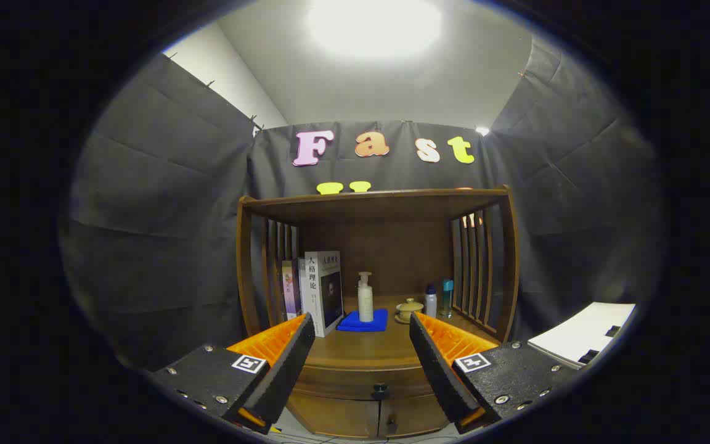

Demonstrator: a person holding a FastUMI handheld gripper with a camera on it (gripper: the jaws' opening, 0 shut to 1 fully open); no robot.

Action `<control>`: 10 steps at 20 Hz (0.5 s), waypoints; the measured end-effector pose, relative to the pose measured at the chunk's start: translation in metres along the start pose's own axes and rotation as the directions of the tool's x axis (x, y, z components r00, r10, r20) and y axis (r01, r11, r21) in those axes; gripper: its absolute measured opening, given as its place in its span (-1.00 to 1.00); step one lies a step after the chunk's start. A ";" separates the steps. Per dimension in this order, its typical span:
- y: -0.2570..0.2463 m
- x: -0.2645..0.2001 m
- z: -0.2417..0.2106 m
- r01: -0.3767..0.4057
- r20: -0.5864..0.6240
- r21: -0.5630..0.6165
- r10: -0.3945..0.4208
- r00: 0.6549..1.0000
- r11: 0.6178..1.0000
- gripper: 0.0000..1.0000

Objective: Pull open the drawer, take out the items inside it, and place them on the countertop above the cabinet.

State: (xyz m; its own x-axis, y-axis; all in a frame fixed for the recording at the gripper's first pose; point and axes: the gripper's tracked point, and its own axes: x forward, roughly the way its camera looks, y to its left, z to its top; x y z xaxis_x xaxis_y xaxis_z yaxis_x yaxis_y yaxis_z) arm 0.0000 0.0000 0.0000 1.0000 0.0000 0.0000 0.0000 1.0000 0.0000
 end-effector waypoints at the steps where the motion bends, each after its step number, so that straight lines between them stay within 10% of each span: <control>1: -0.002 0.001 -0.001 0.001 -0.005 0.009 -0.001 1.000 1.000 0.91; 10: -0.010 0.009 -0.016 0.018 -0.005 -0.006 -0.018 1.000 1.000 0.90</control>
State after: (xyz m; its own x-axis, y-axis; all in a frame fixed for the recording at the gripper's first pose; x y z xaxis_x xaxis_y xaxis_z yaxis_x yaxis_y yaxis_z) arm 0.0094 -0.0100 -0.0162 0.9998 -0.0181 -0.0046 0.0181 0.9998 -0.0058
